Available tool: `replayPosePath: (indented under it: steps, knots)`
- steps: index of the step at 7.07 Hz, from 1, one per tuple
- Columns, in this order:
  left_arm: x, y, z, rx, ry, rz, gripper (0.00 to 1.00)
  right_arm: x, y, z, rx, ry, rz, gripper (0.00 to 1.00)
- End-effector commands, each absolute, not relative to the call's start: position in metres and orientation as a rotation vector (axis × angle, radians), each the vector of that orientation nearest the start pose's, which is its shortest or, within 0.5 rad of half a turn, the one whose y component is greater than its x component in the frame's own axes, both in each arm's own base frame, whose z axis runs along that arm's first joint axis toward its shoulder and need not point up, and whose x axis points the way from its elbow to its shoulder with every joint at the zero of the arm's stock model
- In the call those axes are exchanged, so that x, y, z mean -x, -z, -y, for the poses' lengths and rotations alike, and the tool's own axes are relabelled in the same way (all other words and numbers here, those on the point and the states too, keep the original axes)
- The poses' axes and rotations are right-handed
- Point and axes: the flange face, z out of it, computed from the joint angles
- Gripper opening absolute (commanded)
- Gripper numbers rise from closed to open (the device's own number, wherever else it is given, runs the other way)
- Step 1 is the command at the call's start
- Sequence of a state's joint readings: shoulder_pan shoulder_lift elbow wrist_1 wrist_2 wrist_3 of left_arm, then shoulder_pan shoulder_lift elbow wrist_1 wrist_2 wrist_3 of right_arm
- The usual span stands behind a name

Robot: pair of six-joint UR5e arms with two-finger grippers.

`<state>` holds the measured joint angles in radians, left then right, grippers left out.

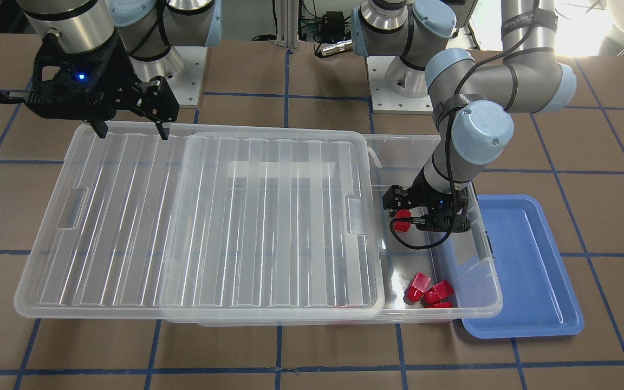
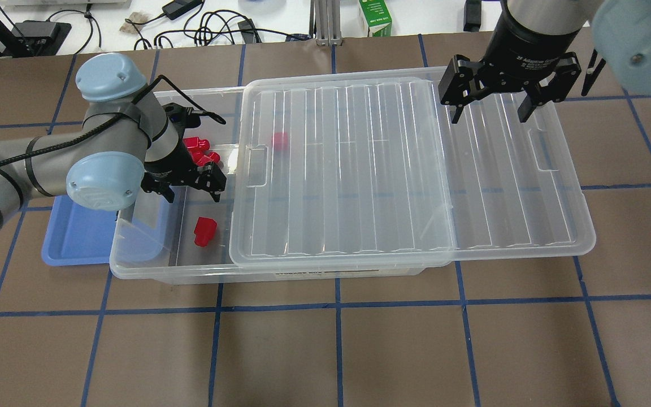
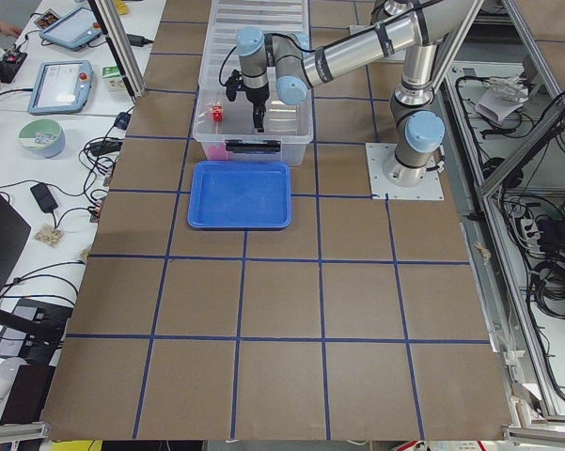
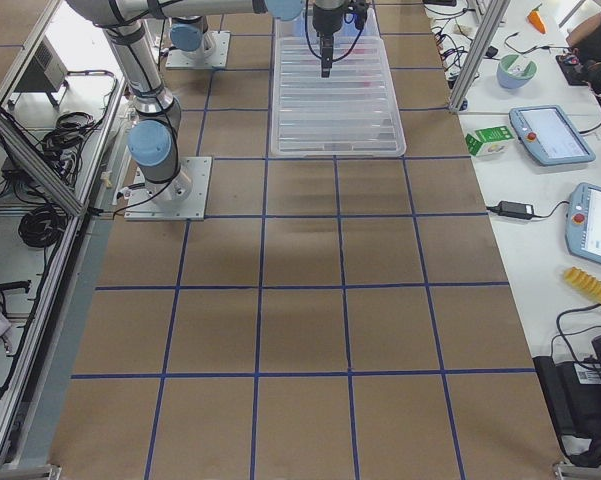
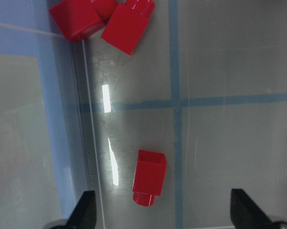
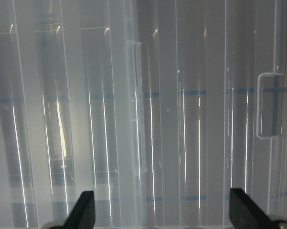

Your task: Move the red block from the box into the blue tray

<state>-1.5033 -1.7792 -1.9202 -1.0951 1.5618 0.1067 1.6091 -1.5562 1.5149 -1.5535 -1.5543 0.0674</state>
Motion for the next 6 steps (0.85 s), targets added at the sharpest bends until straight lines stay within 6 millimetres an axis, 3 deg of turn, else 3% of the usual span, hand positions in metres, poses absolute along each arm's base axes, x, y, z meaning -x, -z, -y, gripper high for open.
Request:
replayPosePath:
  steps: [1, 4, 6]
  knots:
    - [0.089, -0.231, 0.502, -0.038, -0.191, -3.156, 1.0, -0.155, -0.506, 0.495, -0.045, 0.034, -3.118, 1.0]
    - [0.11, -0.218, 0.493, 0.013, -0.224, -3.148, 1.0, -0.155, -0.505, 0.495, -0.036, 0.03, -3.125, 1.0]
    - [0.109, -0.203, 0.497, -0.029, -0.229, -3.14, 1.0, -0.155, -0.505, 0.495, -0.036, 0.03, -3.125, 1.0]
